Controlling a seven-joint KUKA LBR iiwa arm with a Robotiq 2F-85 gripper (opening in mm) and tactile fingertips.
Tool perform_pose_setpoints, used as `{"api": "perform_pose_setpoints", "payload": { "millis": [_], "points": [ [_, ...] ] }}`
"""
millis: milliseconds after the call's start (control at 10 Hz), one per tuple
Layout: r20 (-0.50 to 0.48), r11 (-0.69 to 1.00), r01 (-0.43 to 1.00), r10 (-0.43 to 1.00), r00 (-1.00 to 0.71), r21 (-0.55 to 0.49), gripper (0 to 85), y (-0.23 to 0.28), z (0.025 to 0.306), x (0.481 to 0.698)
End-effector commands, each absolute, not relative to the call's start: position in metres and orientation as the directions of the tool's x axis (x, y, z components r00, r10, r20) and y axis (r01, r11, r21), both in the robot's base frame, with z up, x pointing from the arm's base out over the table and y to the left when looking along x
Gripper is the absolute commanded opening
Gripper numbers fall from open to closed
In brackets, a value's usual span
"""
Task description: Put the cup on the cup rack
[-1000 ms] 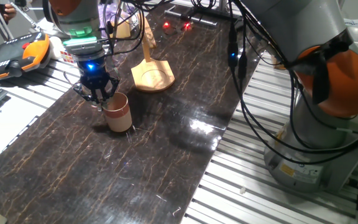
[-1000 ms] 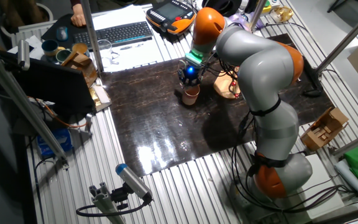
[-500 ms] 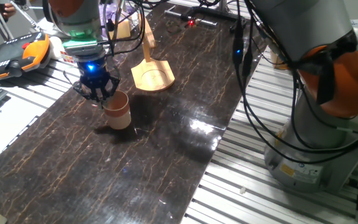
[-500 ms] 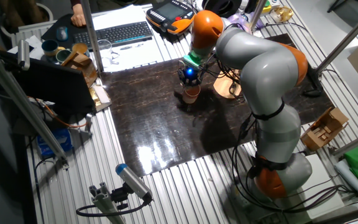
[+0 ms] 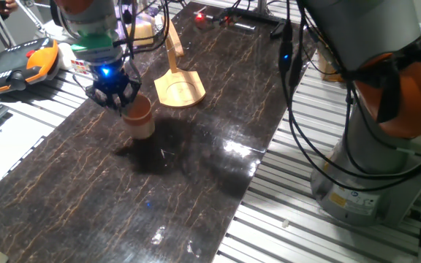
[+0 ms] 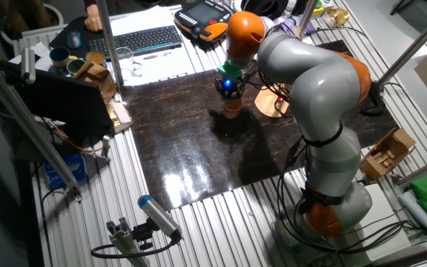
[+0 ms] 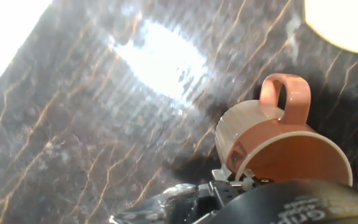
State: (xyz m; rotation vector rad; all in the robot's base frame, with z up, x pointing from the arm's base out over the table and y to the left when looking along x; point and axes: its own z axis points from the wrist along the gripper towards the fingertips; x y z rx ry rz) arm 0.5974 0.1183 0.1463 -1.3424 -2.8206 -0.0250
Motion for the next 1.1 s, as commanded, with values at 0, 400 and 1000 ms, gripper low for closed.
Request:
{"api": "perform_pose_setpoints", "payload": {
  "millis": [0, 400, 1000],
  "points": [
    [-0.003, 0.635, 0.773, 0.773, -0.635, 0.006, 0.7, 0.116, 0.149, 0.598],
    [-0.146, 0.609, 0.793, 0.787, -0.600, 0.020, 0.7, 0.098, 0.163, 0.604],
    [-0.230, 0.545, 0.837, 0.821, -0.523, 0.040, 0.7, 0.094, 0.176, 0.607]
  ]
}}
